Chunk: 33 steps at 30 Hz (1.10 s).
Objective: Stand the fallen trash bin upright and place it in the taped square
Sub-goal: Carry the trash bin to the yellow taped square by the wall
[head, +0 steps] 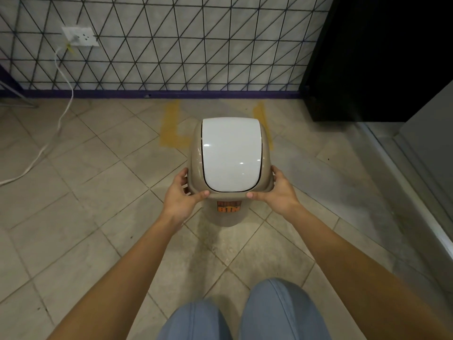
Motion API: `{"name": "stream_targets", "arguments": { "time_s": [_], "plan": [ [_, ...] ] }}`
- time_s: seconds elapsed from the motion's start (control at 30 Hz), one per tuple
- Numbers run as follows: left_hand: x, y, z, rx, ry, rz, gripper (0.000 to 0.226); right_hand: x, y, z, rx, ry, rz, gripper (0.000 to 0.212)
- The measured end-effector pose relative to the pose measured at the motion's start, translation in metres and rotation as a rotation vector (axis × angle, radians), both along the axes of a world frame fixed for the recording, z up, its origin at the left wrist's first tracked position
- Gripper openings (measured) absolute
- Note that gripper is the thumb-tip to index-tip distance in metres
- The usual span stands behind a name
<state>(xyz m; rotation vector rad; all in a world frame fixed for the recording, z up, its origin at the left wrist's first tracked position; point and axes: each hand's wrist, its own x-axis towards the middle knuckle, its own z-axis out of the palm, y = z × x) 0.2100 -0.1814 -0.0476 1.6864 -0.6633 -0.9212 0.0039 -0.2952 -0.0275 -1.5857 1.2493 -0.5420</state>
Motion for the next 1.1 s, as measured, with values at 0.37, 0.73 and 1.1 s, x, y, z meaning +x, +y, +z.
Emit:
{"name": "stream_targets", "arguments": {
  "time_s": [0.37,0.73,1.1],
  "plan": [
    [0.031,-0.036,-0.001,0.017,-0.020,-0.008,0.090,0.034,-0.038,-0.004,0.004,-0.057,0.025,0.091],
    [0.083,-0.080,-0.005,-0.029,-0.025,-0.035,0.088,0.087,-0.083,0.000,-0.002,-0.021,0.040,0.096],
    [0.119,-0.126,-0.014,-0.071,-0.006,-0.017,0.089,0.123,-0.132,-0.009,-0.014,-0.084,0.046,0.095]
  ]
}}
